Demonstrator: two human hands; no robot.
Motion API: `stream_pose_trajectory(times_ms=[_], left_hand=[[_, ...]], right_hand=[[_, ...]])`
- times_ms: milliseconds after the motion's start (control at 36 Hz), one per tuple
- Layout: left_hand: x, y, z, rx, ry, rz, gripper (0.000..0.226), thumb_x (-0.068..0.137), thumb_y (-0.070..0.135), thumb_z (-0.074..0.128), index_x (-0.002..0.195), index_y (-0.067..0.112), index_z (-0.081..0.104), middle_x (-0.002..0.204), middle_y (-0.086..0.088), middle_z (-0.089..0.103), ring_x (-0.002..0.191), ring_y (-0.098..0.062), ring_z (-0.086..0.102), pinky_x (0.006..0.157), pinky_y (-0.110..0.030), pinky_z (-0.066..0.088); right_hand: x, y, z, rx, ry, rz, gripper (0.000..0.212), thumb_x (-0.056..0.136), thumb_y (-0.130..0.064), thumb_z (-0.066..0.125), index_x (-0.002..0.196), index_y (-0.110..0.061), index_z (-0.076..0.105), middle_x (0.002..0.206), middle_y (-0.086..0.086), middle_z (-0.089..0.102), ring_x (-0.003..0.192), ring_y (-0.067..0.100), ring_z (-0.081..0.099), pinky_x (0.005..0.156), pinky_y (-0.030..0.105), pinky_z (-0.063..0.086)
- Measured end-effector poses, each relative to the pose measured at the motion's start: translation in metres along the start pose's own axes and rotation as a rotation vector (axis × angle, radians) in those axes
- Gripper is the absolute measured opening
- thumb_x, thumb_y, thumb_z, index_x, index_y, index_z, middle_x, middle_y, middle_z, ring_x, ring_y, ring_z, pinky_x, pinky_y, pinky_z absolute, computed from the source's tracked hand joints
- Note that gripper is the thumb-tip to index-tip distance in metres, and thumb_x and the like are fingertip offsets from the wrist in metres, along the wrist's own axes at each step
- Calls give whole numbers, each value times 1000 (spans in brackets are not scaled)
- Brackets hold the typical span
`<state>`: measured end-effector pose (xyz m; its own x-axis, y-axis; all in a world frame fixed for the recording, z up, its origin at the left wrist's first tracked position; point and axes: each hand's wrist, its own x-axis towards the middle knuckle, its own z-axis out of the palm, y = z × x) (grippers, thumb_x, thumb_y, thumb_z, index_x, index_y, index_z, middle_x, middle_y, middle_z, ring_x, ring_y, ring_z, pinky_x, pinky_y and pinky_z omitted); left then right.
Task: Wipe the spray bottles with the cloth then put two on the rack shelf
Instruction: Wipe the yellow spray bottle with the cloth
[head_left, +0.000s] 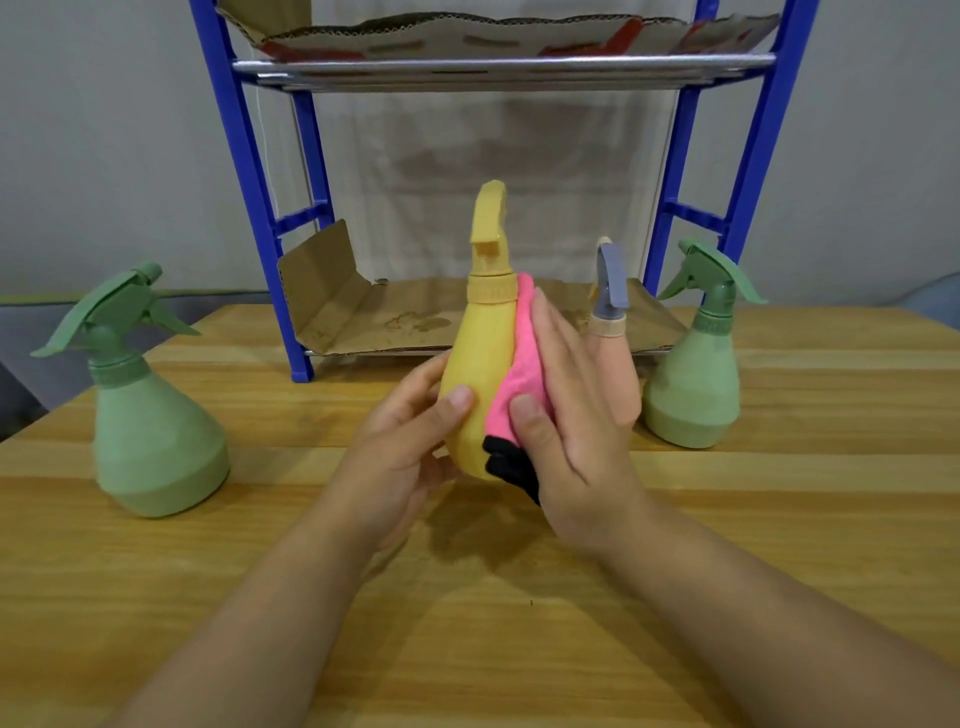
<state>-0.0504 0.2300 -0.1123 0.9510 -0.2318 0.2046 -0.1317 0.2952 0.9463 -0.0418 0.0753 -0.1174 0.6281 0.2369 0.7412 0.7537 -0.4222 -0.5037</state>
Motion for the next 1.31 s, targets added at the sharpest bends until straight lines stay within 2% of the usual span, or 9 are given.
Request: stream_pose_trajectory(times_ms=[222, 306, 417, 556, 750, 889, 1028, 1222, 1306], left_hand=[[-2, 7, -1, -137, 30, 55, 35, 78, 35, 54, 111, 24, 57, 92, 1, 70, 75, -18, 67, 56, -36, 56], [-3, 6, -2, -67, 10, 40, 38, 80, 38, 54, 113, 20, 57, 93, -2, 68, 79, -22, 65, 62, -40, 55], [-2, 3, 0, -28, -32, 45, 78, 55, 50, 83, 123, 24, 55, 103, -1, 70, 87, -20, 68, 66, -32, 57], [-1, 4, -2, -74, -64, 56, 79, 54, 43, 86, 125, 25, 58, 114, -5, 67, 94, -21, 68, 67, -31, 56], [-3, 4, -1, -141, -54, -13, 78, 63, 39, 80, 132, 25, 48, 116, -9, 65, 91, -26, 68, 66, -42, 57], [-1, 3, 3, -52, 9, -32, 41, 84, 40, 57, 123, 27, 56, 118, -9, 63, 99, -30, 62, 84, -58, 50], [-3, 3, 2, -16, -39, 0, 61, 68, 41, 73, 124, 24, 58, 111, -9, 68, 92, -24, 66, 76, -39, 56], [-2, 1, -5, -118, 8, -17, 97, 47, 53, 86, 128, 14, 51, 111, -13, 66, 90, -25, 66, 65, -42, 57], [-1, 0, -1, -108, 38, -57, 70, 64, 48, 74, 120, 11, 56, 109, -13, 65, 92, -25, 64, 72, -45, 56]], right_hand=[[0, -2, -8, -149, -55, -305, 61, 101, -39, 26, 144, 5, 20, 156, 16, 15, 150, 24, 8, 121, 44, 12], [-1, -1, -8, -105, -71, -242, 61, 101, -41, 25, 147, -2, 18, 158, 9, 14, 150, 24, 8, 122, 42, 12], [-1, -3, -5, -67, -47, -124, 63, 101, -45, 24, 150, -8, 14, 161, 5, 10, 150, 20, 5, 122, 35, 10], [4, -4, -6, -1, -34, -133, 62, 101, -43, 26, 149, -4, 21, 160, 10, 16, 150, 22, 10, 122, 39, 13], [8, -15, -15, 468, 2, 137, 47, 102, -14, 26, 147, -3, 23, 139, -23, 34, 127, -21, 33, 102, 3, 29], [1, -5, -5, 178, 46, 77, 63, 102, -43, 27, 153, -10, 12, 161, -3, 17, 148, 5, 11, 121, 27, 13], [-1, -7, 0, -93, -16, -108, 64, 100, -40, 33, 151, -10, 9, 162, 5, 9, 149, 13, 8, 121, 29, 14], [7, -13, -9, 296, -41, -50, 55, 99, -27, 36, 148, -4, 27, 157, 3, 28, 146, 11, 23, 119, 29, 20], [6, -11, -8, 330, -31, 43, 55, 98, -29, 34, 149, -8, 28, 157, -1, 30, 145, 8, 23, 120, 33, 20]])
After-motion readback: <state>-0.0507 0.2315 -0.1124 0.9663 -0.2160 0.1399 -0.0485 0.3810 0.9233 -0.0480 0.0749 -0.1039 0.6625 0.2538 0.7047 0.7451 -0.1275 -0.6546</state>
